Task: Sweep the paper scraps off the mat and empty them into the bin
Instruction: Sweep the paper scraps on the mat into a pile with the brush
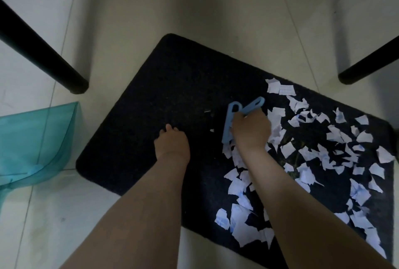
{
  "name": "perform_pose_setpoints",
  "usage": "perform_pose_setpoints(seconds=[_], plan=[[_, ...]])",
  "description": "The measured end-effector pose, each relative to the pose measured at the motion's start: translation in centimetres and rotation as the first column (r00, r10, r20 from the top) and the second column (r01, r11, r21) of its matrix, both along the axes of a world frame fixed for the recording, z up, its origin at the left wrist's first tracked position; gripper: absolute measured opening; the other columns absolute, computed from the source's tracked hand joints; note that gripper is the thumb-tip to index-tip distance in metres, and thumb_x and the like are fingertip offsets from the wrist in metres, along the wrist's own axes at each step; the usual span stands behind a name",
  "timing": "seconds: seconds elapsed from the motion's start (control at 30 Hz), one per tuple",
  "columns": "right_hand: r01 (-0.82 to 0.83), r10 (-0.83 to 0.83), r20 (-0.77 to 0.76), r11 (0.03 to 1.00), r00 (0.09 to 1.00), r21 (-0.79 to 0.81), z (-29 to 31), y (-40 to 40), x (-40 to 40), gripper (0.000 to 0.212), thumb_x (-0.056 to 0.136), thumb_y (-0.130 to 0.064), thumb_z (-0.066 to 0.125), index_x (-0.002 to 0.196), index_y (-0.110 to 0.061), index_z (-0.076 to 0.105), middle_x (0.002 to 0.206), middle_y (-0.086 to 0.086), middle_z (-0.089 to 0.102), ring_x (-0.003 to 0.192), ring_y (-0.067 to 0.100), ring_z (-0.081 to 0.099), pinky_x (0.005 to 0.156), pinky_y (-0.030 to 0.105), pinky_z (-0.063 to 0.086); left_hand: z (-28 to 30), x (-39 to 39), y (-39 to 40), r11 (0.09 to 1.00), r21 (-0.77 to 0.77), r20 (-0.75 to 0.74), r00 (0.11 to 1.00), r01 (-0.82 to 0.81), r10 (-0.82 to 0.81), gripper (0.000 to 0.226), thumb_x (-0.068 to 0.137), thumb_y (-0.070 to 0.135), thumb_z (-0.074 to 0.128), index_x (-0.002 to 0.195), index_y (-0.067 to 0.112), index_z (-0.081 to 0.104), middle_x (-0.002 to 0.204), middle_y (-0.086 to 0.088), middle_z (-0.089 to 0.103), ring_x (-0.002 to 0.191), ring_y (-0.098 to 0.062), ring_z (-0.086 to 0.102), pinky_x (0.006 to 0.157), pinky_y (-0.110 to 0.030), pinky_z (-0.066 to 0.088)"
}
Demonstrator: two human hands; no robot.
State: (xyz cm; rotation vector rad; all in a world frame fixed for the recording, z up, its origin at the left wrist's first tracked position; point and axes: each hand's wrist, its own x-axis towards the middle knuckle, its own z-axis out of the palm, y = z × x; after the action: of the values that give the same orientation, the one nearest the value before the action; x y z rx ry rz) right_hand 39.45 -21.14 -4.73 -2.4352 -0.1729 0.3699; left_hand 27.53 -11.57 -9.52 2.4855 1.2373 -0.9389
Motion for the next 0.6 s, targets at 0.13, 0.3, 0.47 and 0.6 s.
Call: perform_pose_setpoints(seconds=[0.13, 0.3, 0.47, 0.6], plan=[[0.050, -0.052, -0.001, 0.960, 0.999, 0.277, 2.1, -0.3, -0.4, 0.016, 0.091, -0.012, 0.049, 0.090, -0.001, 0.061, 0.075, 0.008, 0.067, 0.058, 0.013, 0.060, 0.044, 0.007, 0.041, -0.4, 0.1, 0.2, 1.000, -0.009, -0.023, 1.000, 0.004, -0.005, 0.083, 0.090, 0.031, 0.062, 0.152, 0.008, 0.013, 0.160, -0.012, 0.005, 0.145, -0.029, 0.021, 0.111, -0.039, 0.035], [0.112, 0.015, -0.293, 0.905, 0.956, 0.412, 0.8, 2.7, -2.4, 0.009, 0.093, -0.013, 0.051, 0.098, -0.009, 0.058, 0.082, 0.009, 0.067, 0.066, 0.014, 0.067, 0.065, 0.035, 0.060, -0.5, 0.2, 0.1, 1.000, -0.013, -0.073, 0.997, 0.012, -0.013, 0.089, 0.089, 0.035, 0.063, 0.153, 0.009, 0.007, 0.160, -0.011, 0.000, 0.146, -0.028, 0.017, 0.111, -0.039, 0.033], [-0.006, 0.021, -0.111, 0.990, 0.994, 0.137, -0.3, 0.9, -2.1, 0.013, 0.095, -0.018, 0.048, 0.104, -0.008, 0.050, 0.086, 0.005, 0.064, 0.072, 0.015, 0.062, 0.062, 0.027, 0.052, -0.5, 0.1, 0.0, 1.000, 0.000, -0.037, 0.999, 0.008, -0.008, 0.087, 0.088, 0.032, 0.065, 0.153, 0.008, 0.011, 0.160, -0.012, 0.004, 0.145, -0.029, 0.020, 0.111, -0.039, 0.035], [-0.004, 0.009, -0.021, 0.967, 1.000, 0.255, 1.6, -0.4, -1.4, 0.018, 0.094, -0.017, 0.049, 0.098, -0.001, 0.054, 0.075, 0.009, 0.067, 0.065, 0.021, 0.066, 0.061, 0.038, 0.057, -0.6, 0.1, 0.1, 1.000, 0.003, -0.041, 0.999, 0.013, -0.012, 0.084, 0.091, 0.031, 0.061, 0.153, 0.008, 0.010, 0.160, -0.012, 0.003, 0.146, -0.030, 0.020, 0.110, -0.040, 0.036]])
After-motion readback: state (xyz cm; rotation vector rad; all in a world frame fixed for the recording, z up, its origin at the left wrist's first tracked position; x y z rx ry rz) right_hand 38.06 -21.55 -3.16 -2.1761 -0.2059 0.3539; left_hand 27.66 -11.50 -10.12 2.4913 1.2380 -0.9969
